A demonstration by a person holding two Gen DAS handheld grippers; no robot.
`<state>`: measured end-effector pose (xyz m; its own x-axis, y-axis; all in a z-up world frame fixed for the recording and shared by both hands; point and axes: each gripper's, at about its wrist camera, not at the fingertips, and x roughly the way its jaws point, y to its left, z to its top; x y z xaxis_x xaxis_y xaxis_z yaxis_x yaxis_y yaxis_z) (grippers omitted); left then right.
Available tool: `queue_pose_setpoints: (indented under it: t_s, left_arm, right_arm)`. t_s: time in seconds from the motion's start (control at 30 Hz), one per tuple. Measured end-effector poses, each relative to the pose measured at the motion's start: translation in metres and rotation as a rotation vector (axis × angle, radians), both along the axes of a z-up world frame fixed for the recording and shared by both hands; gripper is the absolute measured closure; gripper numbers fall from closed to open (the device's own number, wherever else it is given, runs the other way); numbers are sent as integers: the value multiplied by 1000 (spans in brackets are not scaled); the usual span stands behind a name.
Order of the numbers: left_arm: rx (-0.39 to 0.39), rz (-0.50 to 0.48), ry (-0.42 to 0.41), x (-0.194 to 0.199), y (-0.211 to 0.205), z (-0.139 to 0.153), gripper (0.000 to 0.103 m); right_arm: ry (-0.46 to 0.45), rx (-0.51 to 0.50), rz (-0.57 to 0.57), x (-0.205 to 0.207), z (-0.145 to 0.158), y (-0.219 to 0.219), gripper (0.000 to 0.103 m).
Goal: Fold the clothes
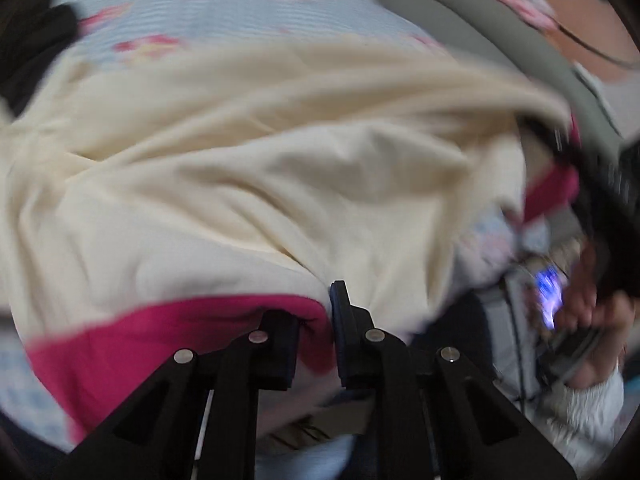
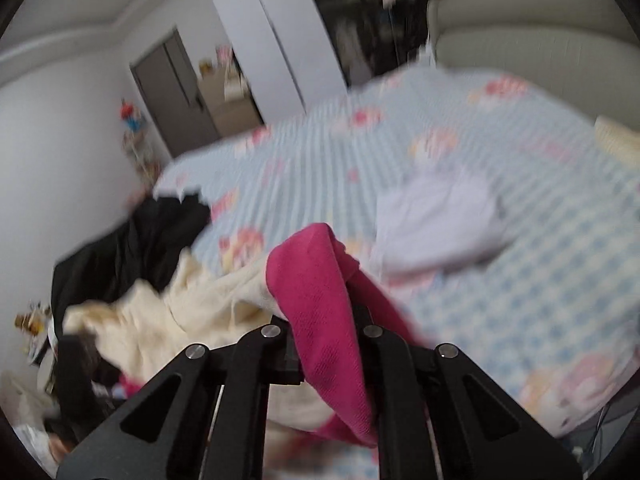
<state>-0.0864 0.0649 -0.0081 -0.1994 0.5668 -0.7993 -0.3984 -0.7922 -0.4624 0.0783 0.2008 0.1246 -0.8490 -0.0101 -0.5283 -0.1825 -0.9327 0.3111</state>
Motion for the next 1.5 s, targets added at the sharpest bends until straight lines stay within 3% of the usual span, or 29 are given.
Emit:
queue_pose_setpoints:
  t_s: [0.1,0.17,0.2,0.3,0.37,0.43,0.5,0.7,0.77,0.83,0.9,1.0,1.1,1.2,1.27,1.33,1.4,1.5]
  left_arm:
    - [-62,-27,-102,4,10,-25,81]
    - [-51,-26,-170,6,-9,-36,74]
    - [-46,-19,-181,6,-21,-35,64]
    - [-37,9,-161,7,-54,-18,61]
    - [-10,24,-136,3,-68,0,61]
    - [35,35,-110,-4,-72,17,52]
    - [72,36,-88,-16,-62,26,44]
    - [75,-25,-126,-49,15,12,37]
    - [67,-60,-121,-48,34,6,42]
    - [28,-67,-100,-46,41,-1,73]
    - [-43,-54,-81,-42,35,-8,84]
    - [-175,-6,-41,-41,20,-16,87]
    - [-173,62,-61,-43,-6,-18,87]
    - [-168,120,-90,-46,-31,-17,86]
    - [-38,100,-131,-47,-40,-11,78]
    - [79,59,-145,-46,-40,-2,39]
    - [120,1,-112,-41,-23,9,35]
    - [17,-63,-114,-37,11,0,33]
  right_arm:
    - [-34,4,97,-5,-1,-11,91]
    - [-138,-38,171,-13,-28,-18,91]
    - [-186,-65,197,-14,-44,-20,91]
    - [-266,-183,257,-7,-89,-24,90]
    - [-278,-237,269,-2,-103,-26,89]
    - [-286,-252,301,1,-111,-35,88]
    - [-290,-232,350,4,-114,-50,88]
    - [-317,-203,444,17,-123,-77,83]
    - [-314,-198,465,21,-120,-80,74]
    - [-313,-198,471,25,-117,-78,70]
    - [-306,-215,451,30,-114,-67,70]
    - [-278,-255,407,42,-107,-42,70]
    - [-251,-265,314,53,-102,-14,68]
    - [-342,-278,140,51,-123,15,66]
    - [-390,-310,112,47,-138,21,66]
    - [-410,-360,135,43,-151,20,66]
    - [-424,-378,161,38,-159,14,66]
    - [-424,-366,197,26,-162,-4,66]
